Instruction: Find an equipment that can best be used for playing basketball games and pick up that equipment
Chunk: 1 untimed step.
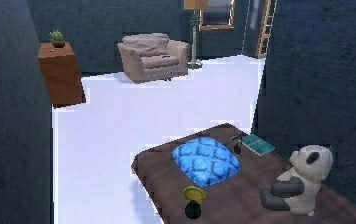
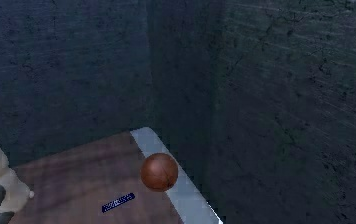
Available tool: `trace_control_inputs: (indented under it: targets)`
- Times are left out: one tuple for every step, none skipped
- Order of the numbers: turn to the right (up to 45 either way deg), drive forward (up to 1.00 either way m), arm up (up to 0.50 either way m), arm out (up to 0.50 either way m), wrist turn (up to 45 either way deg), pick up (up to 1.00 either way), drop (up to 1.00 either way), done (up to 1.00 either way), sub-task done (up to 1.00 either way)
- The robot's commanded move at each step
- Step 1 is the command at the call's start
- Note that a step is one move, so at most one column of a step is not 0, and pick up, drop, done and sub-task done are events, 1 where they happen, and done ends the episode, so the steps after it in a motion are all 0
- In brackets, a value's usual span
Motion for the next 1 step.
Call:
trace_control_inputs:
  targets:
    - [0.0, 0.0, 0.5, 0.0, 0.0, 0.0, 0.0, 0.0, 0.0]
